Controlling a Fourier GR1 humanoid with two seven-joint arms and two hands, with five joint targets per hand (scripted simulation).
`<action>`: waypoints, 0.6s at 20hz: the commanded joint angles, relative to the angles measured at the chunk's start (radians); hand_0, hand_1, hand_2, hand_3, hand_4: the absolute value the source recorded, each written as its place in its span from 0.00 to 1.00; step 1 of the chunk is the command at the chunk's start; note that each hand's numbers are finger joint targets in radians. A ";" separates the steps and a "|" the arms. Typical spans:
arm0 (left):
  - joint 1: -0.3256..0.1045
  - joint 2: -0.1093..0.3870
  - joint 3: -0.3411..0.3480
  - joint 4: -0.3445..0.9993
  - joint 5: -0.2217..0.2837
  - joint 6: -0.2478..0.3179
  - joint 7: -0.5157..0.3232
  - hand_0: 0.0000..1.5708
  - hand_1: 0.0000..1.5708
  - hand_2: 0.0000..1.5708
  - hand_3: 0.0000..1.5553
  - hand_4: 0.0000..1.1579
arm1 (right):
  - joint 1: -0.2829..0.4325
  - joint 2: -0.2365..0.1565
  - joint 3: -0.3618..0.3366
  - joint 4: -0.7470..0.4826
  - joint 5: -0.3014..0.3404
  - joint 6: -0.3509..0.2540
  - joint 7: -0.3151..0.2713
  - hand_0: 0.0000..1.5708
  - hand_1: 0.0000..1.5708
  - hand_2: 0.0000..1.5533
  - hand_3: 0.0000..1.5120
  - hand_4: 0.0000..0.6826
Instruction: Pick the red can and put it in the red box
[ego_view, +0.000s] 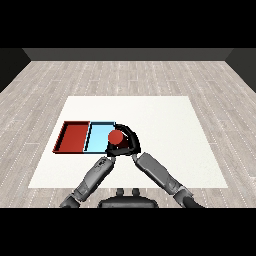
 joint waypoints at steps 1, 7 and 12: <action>0.019 -0.006 -0.033 -0.032 0.024 0.045 -0.015 1.00 1.00 0.97 0.94 0.97 | 0.024 0.006 -0.002 -0.007 0.040 0.010 0.018 0.00 0.00 0.00 0.00 0.00; -0.060 -0.006 -0.037 0.062 0.081 0.070 -0.047 1.00 1.00 1.00 0.97 0.98 | 0.067 -0.002 -0.077 -0.024 0.076 0.082 0.009 0.00 0.00 0.00 0.00 0.00; 0.035 0.015 0.069 0.039 0.022 -0.068 -0.056 1.00 1.00 1.00 0.97 0.98 | 0.160 -0.064 -0.122 -0.129 0.068 0.097 -0.041 0.00 0.00 0.00 0.00 0.00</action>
